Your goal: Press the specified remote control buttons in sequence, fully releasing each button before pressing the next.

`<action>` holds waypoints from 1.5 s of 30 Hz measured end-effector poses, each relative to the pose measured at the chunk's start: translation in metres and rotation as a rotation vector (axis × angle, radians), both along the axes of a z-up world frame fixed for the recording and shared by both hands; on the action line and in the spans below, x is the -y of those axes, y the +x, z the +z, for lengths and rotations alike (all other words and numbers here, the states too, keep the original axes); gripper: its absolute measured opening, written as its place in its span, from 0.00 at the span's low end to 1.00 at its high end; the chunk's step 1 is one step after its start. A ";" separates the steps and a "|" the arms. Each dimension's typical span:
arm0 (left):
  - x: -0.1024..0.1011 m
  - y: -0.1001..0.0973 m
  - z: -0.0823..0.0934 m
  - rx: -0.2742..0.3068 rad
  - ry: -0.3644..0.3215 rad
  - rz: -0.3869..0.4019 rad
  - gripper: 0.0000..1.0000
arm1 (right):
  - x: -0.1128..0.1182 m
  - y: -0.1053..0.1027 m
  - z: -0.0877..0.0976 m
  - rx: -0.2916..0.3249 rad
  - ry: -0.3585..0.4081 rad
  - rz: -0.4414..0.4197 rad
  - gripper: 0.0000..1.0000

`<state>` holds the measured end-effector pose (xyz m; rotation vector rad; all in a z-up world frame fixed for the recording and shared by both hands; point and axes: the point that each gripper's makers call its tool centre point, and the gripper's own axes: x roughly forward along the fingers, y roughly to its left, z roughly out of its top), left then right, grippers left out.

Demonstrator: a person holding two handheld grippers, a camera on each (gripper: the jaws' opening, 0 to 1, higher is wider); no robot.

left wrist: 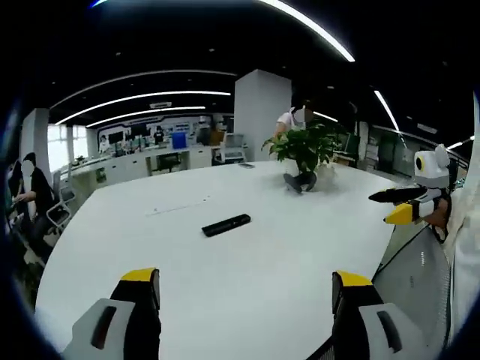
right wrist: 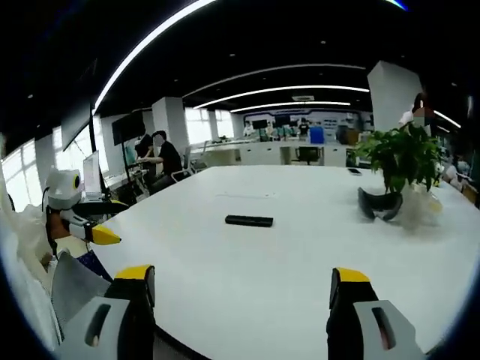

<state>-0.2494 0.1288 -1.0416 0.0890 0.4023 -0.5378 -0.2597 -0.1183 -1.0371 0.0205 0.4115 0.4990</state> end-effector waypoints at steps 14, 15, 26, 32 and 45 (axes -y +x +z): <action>0.005 -0.003 0.008 0.078 -0.031 0.043 1.00 | 0.006 -0.007 -0.006 0.000 -0.031 0.004 0.96; 0.006 -0.003 0.008 0.074 -0.031 0.042 1.00 | 0.007 -0.007 -0.006 0.000 -0.034 0.003 0.96; 0.010 -0.001 0.001 0.048 -0.016 0.031 1.00 | 0.013 -0.005 -0.011 -0.004 -0.050 -0.016 0.95; 0.008 -0.002 0.000 0.045 0.007 0.032 1.00 | 0.014 -0.002 -0.010 -0.003 -0.047 -0.022 0.96; 0.006 -0.006 -0.008 0.025 0.002 0.048 1.00 | 0.012 -0.005 -0.013 -0.010 -0.038 -0.015 0.95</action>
